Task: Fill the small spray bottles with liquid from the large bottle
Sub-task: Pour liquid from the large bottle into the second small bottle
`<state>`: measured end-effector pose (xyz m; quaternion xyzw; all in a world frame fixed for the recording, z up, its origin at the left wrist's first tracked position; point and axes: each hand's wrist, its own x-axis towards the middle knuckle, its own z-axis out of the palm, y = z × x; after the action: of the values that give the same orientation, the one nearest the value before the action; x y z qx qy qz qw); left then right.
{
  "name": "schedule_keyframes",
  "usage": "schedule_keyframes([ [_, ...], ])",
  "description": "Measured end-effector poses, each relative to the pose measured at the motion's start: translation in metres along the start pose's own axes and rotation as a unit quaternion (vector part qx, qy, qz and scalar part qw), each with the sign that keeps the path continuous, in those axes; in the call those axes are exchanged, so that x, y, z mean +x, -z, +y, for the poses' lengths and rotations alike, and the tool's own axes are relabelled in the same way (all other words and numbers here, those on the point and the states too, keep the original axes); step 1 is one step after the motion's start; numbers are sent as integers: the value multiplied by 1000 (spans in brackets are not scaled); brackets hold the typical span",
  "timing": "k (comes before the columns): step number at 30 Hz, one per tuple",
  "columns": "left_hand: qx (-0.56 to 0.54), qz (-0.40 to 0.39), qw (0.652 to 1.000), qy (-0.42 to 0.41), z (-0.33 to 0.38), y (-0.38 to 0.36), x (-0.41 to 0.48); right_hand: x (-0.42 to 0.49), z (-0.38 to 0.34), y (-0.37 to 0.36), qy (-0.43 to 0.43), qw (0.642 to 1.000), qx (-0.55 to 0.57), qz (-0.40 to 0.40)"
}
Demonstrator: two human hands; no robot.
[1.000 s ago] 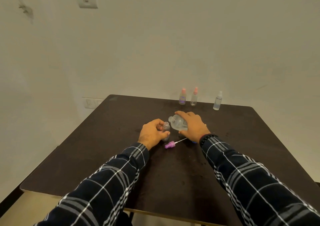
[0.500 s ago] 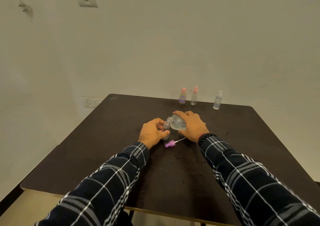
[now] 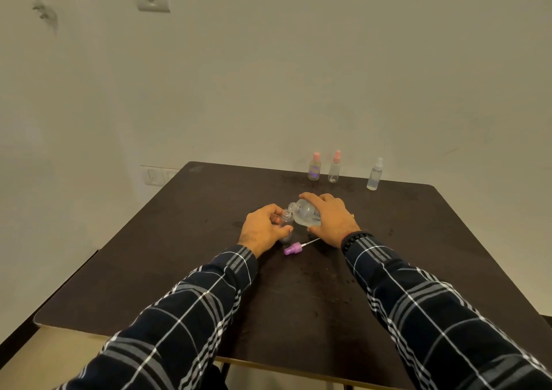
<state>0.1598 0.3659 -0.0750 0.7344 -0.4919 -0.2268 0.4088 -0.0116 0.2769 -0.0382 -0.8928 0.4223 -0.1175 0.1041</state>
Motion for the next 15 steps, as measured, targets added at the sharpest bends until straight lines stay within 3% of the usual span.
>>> schedule_keyframes([
  [15, 12, 4, 1000, -9, -3, 0, 2, -1, 4, 1, 7, 1000, 12, 2],
])
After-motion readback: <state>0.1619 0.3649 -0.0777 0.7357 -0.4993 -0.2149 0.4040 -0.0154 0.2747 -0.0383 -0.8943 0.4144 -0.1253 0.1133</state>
